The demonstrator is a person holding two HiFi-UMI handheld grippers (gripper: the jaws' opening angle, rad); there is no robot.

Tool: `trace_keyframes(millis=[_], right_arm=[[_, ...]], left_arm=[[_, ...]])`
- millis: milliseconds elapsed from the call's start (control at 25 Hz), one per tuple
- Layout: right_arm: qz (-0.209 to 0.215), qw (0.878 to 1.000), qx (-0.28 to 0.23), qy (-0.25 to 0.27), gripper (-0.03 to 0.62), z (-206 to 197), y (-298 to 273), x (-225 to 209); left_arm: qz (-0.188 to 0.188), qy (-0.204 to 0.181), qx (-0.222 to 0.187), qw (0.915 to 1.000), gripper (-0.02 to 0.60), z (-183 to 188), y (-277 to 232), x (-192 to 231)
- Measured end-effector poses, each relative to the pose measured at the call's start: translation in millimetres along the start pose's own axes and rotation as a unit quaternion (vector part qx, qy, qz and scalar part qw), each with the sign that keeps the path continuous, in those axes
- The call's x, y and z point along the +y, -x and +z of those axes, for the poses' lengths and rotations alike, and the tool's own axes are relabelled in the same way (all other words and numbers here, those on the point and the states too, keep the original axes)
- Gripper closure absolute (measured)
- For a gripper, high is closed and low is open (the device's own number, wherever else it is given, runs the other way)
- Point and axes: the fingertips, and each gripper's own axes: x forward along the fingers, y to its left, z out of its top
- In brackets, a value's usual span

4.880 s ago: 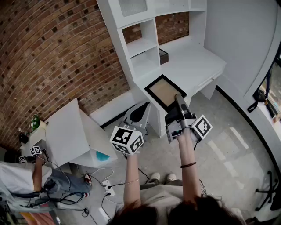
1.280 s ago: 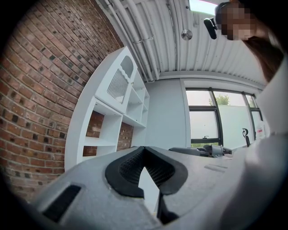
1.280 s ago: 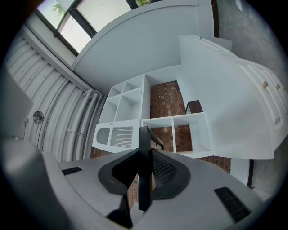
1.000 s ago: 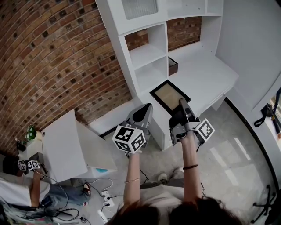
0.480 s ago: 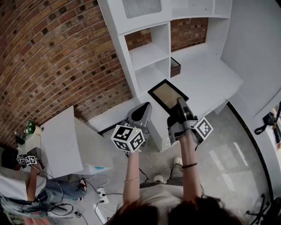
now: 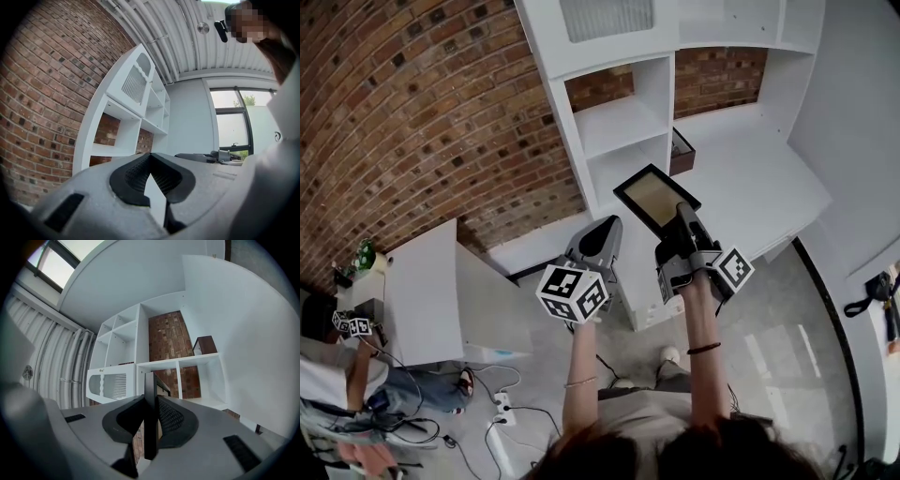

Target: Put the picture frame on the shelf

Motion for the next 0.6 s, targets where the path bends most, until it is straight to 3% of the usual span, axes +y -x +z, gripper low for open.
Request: trace_keyframes(millis=[600], right_arm=[[-0.003,0.998,0.065,-0.016,0.523,35.8,-50.3,-6.8]], left_arm=[[0.068,-0.001,-0.013,0.9976,0.571,3.3,-45.0,5.3]])
